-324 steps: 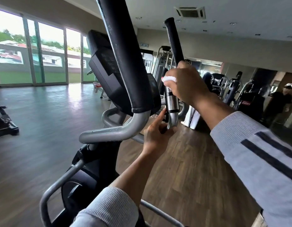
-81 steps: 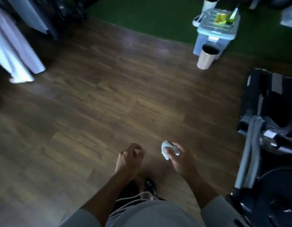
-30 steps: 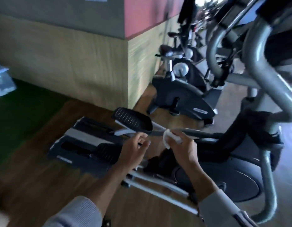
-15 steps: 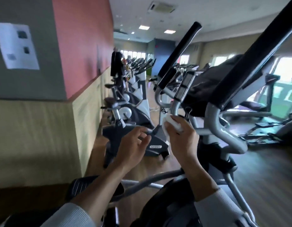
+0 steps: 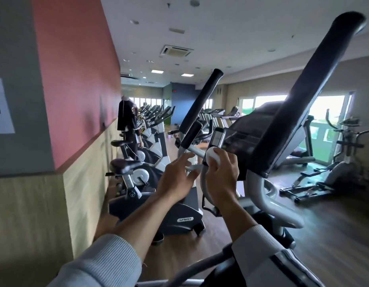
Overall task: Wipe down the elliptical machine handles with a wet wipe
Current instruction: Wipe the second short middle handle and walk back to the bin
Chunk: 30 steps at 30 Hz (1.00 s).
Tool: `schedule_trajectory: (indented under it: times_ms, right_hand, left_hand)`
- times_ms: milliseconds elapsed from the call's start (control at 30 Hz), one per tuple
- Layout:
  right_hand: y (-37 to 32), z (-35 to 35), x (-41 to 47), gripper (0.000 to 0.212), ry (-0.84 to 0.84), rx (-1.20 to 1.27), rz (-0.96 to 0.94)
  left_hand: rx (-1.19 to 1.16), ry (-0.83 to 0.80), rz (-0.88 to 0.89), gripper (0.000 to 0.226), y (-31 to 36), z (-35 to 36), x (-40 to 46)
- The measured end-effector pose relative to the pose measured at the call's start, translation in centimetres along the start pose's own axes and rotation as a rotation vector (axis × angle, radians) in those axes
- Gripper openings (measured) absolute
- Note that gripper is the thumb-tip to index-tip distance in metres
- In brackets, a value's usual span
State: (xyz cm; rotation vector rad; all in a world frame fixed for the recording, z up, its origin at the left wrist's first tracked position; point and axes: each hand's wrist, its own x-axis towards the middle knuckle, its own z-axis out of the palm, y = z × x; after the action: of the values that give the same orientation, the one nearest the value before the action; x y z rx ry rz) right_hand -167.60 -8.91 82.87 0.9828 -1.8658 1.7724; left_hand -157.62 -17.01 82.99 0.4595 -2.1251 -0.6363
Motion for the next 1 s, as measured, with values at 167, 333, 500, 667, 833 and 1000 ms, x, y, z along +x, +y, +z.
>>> schedule_trajectory:
  times_ms: [167,333,500,667,833,1000]
  right_hand:
    - [0.8,0.4,1.5,0.027,0.110,-0.087,-0.062]
    - [1.4,0.1,1.9,0.018,-0.026,-0.169,-0.250]
    - [1.6,0.1,1.2,0.017,-0.085,-0.224,-0.253]
    - [0.0,0.2,3.5,0.024,0.095,-0.277,-0.261]
    - [0.7,0.7,0.6,0.021,-0.118,-0.436,-0.354]
    - [-1.4,-0.3,4.5,0.018,-0.041,-0.474,-0.281]
  left_hand:
    - [-0.040,-0.029,0.026,0.049,-0.7,1.5,1.5]
    - [-0.069,-0.175,-0.015,0.071,-1.9,2.2,3.4]
    - [-0.188,-0.262,0.070,0.066,-2.2,2.2,4.5]
    - [-0.340,-0.273,0.044,0.064,-3.3,3.1,4.9]
    - [-0.441,-0.333,0.041,0.078,-4.8,3.8,5.5]
    - [-0.394,-0.341,0.069,0.078,-5.3,4.1,5.9]
